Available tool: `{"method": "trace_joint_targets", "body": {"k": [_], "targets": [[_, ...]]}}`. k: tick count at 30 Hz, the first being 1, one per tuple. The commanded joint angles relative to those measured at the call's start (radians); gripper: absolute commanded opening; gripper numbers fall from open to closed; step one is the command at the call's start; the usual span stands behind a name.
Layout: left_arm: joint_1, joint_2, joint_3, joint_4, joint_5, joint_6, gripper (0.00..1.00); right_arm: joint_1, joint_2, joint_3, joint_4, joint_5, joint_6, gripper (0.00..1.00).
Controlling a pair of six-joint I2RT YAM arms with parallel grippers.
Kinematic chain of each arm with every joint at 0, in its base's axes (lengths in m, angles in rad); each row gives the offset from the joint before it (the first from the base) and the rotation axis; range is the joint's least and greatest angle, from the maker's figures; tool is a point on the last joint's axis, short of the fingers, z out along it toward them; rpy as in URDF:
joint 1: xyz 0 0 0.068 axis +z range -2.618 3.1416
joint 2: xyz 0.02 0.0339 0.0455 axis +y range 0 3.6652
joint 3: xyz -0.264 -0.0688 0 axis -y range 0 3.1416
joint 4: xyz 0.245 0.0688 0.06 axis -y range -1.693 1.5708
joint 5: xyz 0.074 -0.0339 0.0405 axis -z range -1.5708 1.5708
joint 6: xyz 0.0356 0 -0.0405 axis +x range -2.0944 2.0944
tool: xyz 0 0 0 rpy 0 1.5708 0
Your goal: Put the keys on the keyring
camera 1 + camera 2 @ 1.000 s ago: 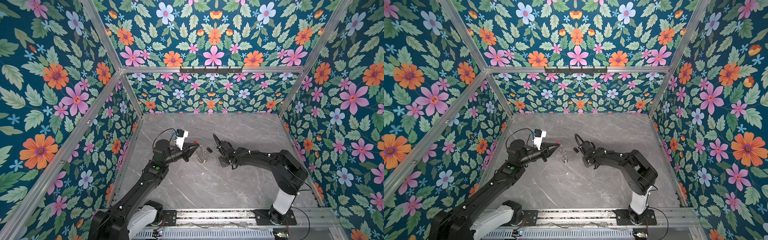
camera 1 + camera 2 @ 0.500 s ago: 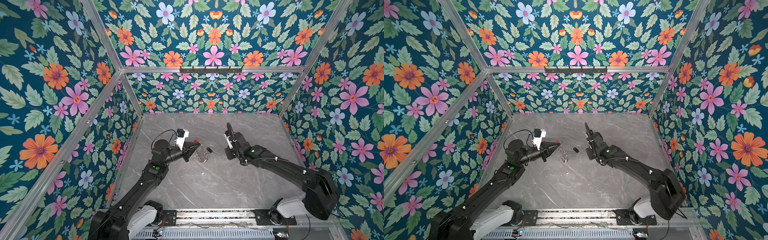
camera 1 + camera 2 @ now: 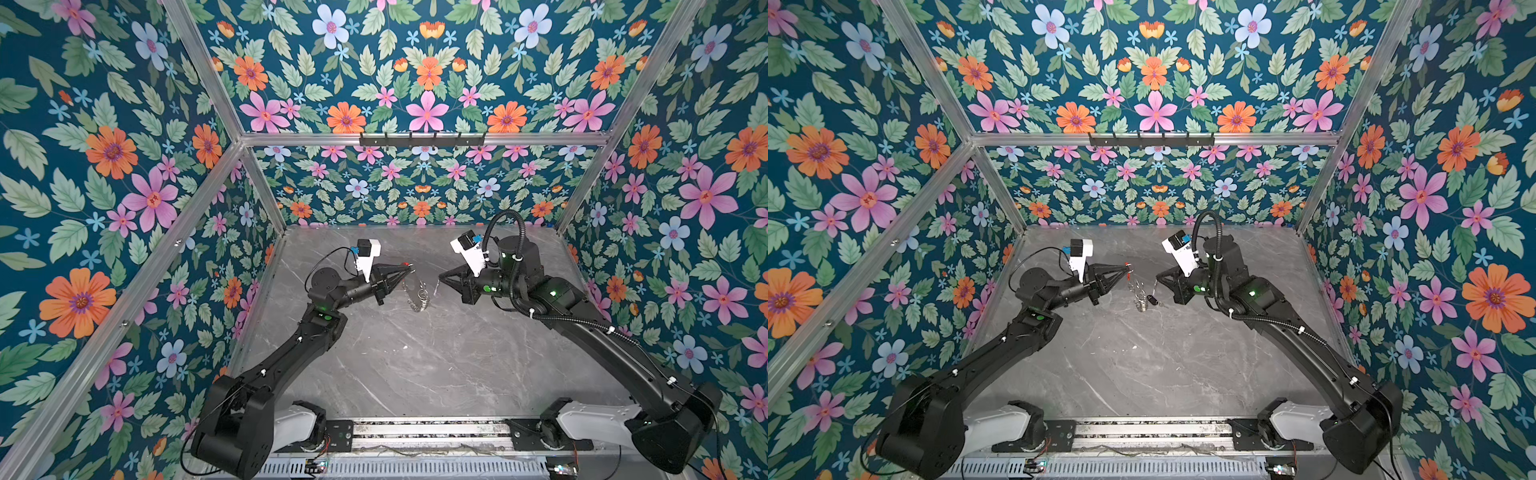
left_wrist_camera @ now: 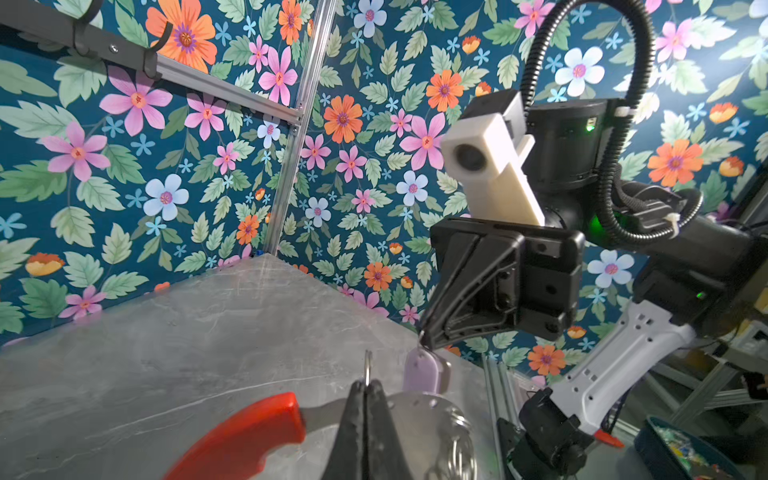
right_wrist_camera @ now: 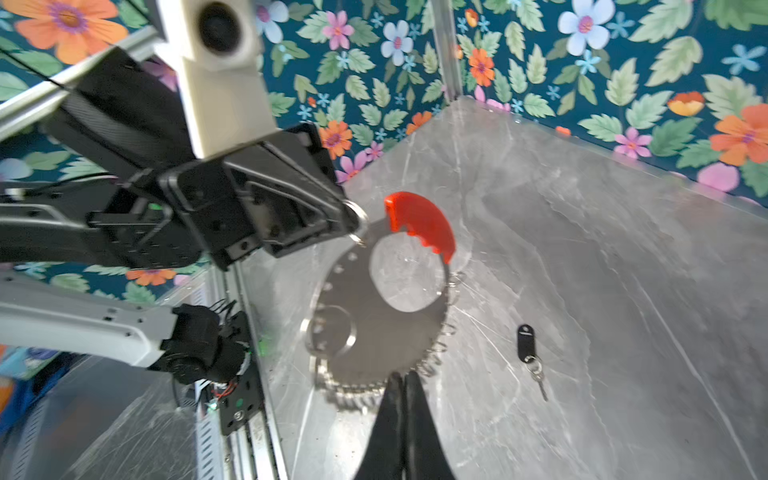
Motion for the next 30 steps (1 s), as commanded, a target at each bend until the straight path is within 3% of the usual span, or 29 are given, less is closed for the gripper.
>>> {"method": "trace_joint_targets", "body": {"k": [1, 10, 30], "targets": [[-0.008, 0.029, 0.013, 0.176, 0.007, -0.127, 0.00, 0.000, 0.028, 0.048, -0.008, -0.115, -0.001, 0.00], [-0.037, 0.041, 0.039, 0.138, -0.005, -0.110, 0.00, 0.000, 0.122, 0.166, -0.011, -0.164, 0.008, 0.00], [-0.065, 0.022, 0.070, -0.006, -0.012, -0.028, 0.00, 0.014, 0.178, 0.245, -0.059, -0.115, -0.019, 0.00]]}}
